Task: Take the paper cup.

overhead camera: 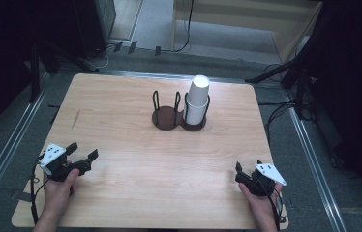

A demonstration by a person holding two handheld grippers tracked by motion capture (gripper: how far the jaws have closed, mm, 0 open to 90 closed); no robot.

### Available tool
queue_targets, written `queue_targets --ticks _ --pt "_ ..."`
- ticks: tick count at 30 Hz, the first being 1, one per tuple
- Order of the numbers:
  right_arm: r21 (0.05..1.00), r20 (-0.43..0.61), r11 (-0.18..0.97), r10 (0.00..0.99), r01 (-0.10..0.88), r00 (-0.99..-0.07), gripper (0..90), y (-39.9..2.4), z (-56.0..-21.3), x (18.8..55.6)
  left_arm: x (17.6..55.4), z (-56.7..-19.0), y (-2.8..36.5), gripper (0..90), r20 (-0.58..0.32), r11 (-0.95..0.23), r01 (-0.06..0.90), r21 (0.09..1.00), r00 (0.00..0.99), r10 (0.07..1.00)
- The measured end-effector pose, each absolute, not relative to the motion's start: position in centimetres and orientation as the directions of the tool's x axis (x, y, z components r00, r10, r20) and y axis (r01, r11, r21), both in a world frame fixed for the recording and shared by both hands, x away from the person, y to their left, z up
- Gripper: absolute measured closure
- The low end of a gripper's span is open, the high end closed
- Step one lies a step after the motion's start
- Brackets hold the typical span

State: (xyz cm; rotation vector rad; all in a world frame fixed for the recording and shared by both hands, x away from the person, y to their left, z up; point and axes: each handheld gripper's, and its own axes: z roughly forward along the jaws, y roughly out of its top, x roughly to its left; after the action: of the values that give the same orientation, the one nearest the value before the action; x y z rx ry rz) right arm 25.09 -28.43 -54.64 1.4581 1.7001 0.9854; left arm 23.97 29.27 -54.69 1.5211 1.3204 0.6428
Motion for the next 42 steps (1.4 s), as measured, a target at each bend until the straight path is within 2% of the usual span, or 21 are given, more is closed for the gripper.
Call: queue_targets --ticks 14,21,25,28,34,42 --pt "0.870 -0.045 0.114 0.987 0.480 -0.153 21.3 -28.2 -54.6 25.1 23.9 -54.7 29.3 13.1 -0.206 0.075 0.417 0.906 0.281 0.937" --pt "0.858 -0.012 0.086 0.989 0.507 -0.147 19.8 -28.6 -54.2 25.6 23.6 -54.6 29.2 12.8 -0.188 0.051 0.397 0.916 0.316 0.930" --pt "0.856 0.012 0.080 0.985 0.511 -0.174 17.3 -27.9 -53.4 26.2 23.5 -54.6 29.3 11.9 -0.197 0.060 0.394 0.917 0.316 0.928" --pt "0.859 -0.009 0.110 0.980 0.501 -0.199 15.4 -26.7 -52.5 26.9 23.5 -54.6 29.4 10.7 -0.203 0.067 0.395 0.916 0.315 0.927" --pt "0.877 0.014 0.105 0.970 0.470 -0.242 14.3 -23.8 -49.4 29.1 23.5 -54.6 29.2 9.7 -0.194 0.059 0.396 0.917 0.311 0.931" --pt "0.899 0.024 0.092 0.966 0.429 -0.259 14.3 -20.3 -46.0 32.5 23.6 -54.6 29.3 9.2 -0.192 0.057 0.397 0.916 0.310 0.931"
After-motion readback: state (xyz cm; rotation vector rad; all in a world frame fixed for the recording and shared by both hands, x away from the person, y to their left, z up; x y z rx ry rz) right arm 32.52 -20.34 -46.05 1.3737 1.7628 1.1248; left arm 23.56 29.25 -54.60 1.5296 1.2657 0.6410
